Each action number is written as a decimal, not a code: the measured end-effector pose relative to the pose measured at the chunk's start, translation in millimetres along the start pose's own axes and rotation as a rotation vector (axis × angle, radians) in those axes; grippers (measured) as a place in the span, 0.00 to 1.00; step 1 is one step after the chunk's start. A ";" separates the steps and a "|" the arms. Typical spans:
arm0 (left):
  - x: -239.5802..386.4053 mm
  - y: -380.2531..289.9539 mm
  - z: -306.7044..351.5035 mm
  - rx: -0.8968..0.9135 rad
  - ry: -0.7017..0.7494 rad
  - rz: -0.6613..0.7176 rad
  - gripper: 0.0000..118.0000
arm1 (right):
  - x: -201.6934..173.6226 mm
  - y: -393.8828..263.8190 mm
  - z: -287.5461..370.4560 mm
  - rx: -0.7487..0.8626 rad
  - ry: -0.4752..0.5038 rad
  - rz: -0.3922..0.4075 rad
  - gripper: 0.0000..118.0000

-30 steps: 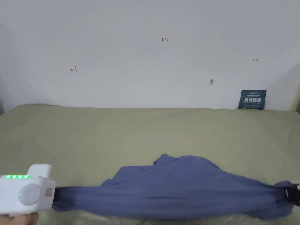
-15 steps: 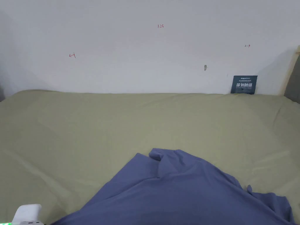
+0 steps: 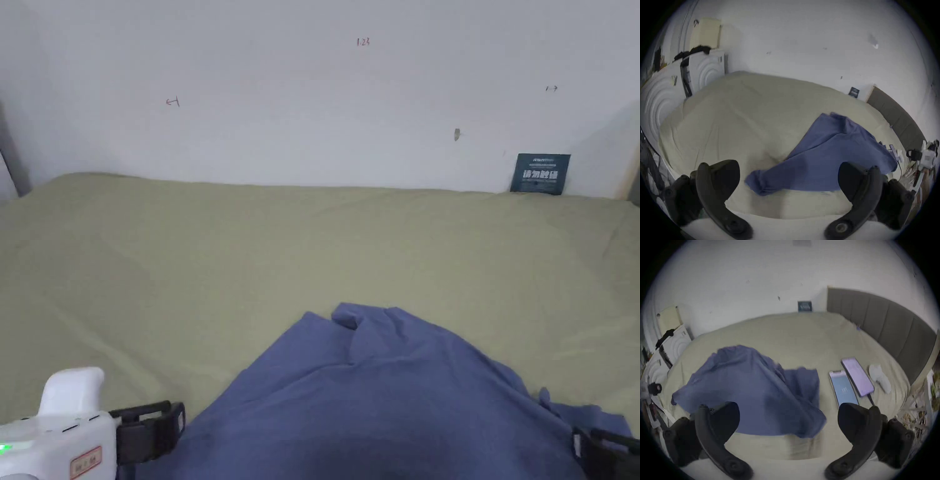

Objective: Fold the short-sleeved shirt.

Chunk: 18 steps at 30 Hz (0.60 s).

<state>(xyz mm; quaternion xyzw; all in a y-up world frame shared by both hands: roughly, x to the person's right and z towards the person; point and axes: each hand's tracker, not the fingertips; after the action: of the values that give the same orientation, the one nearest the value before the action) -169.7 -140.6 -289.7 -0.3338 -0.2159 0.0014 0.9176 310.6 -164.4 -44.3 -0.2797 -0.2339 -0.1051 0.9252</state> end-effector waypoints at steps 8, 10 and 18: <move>41.7 -16.7 46.2 0.244 0.071 -0.087 0.00 | -90.4 -19.3 36.6 0.273 0.029 0.044 0.01; 31.1 -25.7 38.6 0.249 0.105 -0.112 0.00 | -99.8 -26.2 35.6 0.246 0.060 0.050 0.01; -32.8 -35.6 13.0 0.063 0.171 -0.028 0.00 | -127.8 -43.5 29.0 0.216 0.097 0.124 0.01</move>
<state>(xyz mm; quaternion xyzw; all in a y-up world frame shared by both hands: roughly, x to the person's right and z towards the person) -209.6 -165.1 -271.9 -0.3008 -0.1412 -0.0331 0.9426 174.7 -175.6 -65.4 -0.1872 -0.1812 -0.0352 0.9648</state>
